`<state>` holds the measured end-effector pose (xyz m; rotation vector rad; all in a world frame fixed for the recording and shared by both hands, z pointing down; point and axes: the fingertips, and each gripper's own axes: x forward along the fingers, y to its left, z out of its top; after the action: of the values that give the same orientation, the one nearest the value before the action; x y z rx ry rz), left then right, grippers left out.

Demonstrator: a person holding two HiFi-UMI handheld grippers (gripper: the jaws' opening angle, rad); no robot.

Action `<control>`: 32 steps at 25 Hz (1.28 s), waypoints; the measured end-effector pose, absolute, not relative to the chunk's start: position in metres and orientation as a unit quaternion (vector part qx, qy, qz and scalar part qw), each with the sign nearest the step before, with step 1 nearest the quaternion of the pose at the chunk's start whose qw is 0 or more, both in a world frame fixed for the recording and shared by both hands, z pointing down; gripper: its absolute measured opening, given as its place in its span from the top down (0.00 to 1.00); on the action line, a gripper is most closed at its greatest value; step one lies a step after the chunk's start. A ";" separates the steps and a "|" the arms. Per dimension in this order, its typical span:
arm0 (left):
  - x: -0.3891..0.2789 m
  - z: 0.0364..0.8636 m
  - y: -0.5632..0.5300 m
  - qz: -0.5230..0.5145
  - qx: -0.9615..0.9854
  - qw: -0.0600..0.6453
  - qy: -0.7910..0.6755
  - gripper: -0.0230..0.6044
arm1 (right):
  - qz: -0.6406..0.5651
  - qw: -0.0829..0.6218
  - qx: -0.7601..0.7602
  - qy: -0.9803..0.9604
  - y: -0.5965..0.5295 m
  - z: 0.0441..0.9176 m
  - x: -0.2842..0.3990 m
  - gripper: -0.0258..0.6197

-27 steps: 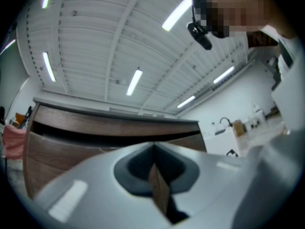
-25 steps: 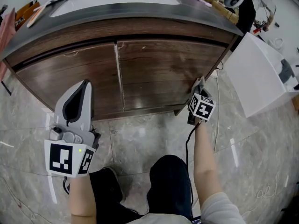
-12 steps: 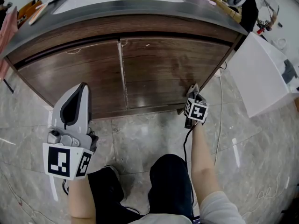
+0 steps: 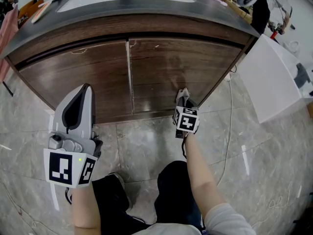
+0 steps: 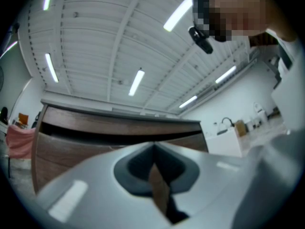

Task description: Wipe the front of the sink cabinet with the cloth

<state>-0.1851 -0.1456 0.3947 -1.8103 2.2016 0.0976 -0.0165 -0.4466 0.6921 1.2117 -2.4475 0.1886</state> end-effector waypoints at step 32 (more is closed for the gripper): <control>-0.195 0.393 -0.141 0.044 -0.631 0.149 0.760 0.96 | 0.084 0.245 0.281 -0.924 -0.315 0.754 -0.174 0.95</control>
<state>-0.1946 -0.1406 0.3926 -1.8144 2.1849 0.1278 -0.1738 -0.3151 0.7543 0.7679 -2.5215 0.2301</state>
